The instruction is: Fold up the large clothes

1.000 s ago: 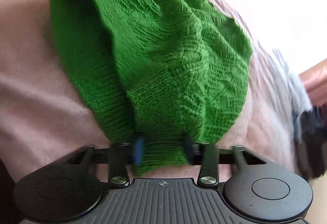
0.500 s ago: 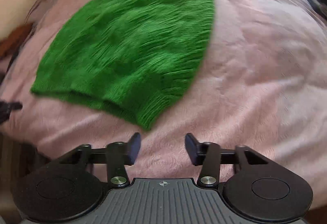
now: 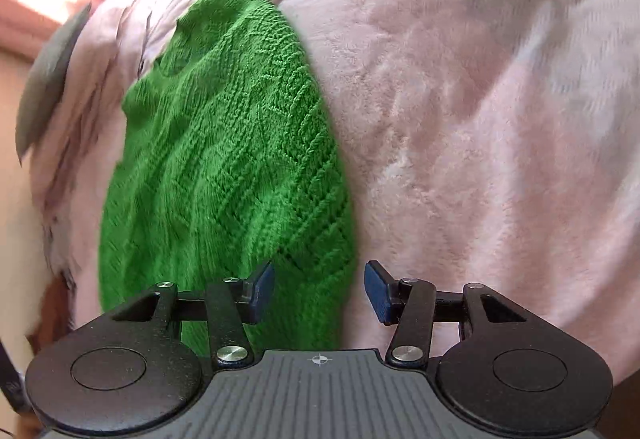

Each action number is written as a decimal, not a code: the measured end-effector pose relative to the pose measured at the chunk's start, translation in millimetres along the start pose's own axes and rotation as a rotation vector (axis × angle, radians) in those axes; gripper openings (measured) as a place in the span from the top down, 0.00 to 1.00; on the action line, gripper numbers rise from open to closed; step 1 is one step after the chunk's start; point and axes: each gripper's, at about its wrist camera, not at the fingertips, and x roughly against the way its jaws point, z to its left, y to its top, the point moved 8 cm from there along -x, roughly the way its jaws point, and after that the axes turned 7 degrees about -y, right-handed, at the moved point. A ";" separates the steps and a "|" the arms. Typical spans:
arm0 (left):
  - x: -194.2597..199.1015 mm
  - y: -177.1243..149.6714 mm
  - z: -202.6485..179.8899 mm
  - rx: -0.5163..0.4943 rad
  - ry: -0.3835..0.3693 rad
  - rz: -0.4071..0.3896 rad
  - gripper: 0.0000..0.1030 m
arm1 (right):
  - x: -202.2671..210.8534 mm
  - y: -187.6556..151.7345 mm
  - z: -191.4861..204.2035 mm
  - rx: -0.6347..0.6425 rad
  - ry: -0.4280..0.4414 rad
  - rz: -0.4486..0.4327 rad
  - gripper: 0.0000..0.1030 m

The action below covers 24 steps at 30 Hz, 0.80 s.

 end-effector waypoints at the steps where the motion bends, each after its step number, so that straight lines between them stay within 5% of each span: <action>1: -5.5 -0.4 -3.3 -0.015 -0.020 0.014 0.62 | -5.6 -1.0 -0.8 -0.023 -0.006 0.008 0.55; 2: -8.8 -1.7 -6.1 -0.030 -0.040 0.021 0.71 | -7.9 -1.6 -0.3 -0.046 0.002 0.008 0.62; 4: -3.9 -1.5 -8.4 -0.056 -0.063 -0.002 0.94 | -3.6 -0.1 8.6 -0.026 0.026 0.010 0.98; 6: 19.8 -1.2 6.0 0.040 -0.129 -0.085 0.94 | 18.3 3.8 23.6 0.123 0.047 -0.031 0.98; 8: 45.5 -14.8 42.2 0.251 -0.195 -0.152 0.95 | 39.5 3.7 30.5 0.247 0.038 -0.035 0.99; 11: 47.1 -55.9 82.9 0.439 -0.200 -0.101 0.93 | 34.9 -8.9 23.9 0.345 -0.013 0.087 0.98; 13: 32.3 -74.7 84.9 0.417 -0.158 -0.010 0.91 | 19.9 -12.8 17.2 0.370 -0.117 0.159 0.89; 14: 26.7 -76.5 84.1 0.404 -0.134 0.023 0.86 | 16.8 -11.8 18.1 0.403 -0.157 0.172 0.68; 16: 26.6 -68.3 85.3 0.367 -0.096 0.051 0.74 | 21.3 0.1 24.0 0.421 -0.169 0.141 0.51; 20: 39.3 -21.5 96.2 0.188 0.017 0.004 0.65 | 38.8 48.6 23.0 0.284 -0.184 0.029 0.50; 22: 37.3 15.2 94.8 0.096 0.019 -0.048 0.50 | 43.3 74.4 20.0 0.226 -0.203 -0.036 0.50; 24: 23.7 61.2 85.0 -0.009 0.004 -0.110 0.46 | 40.9 97.7 19.6 0.180 -0.218 -0.071 0.50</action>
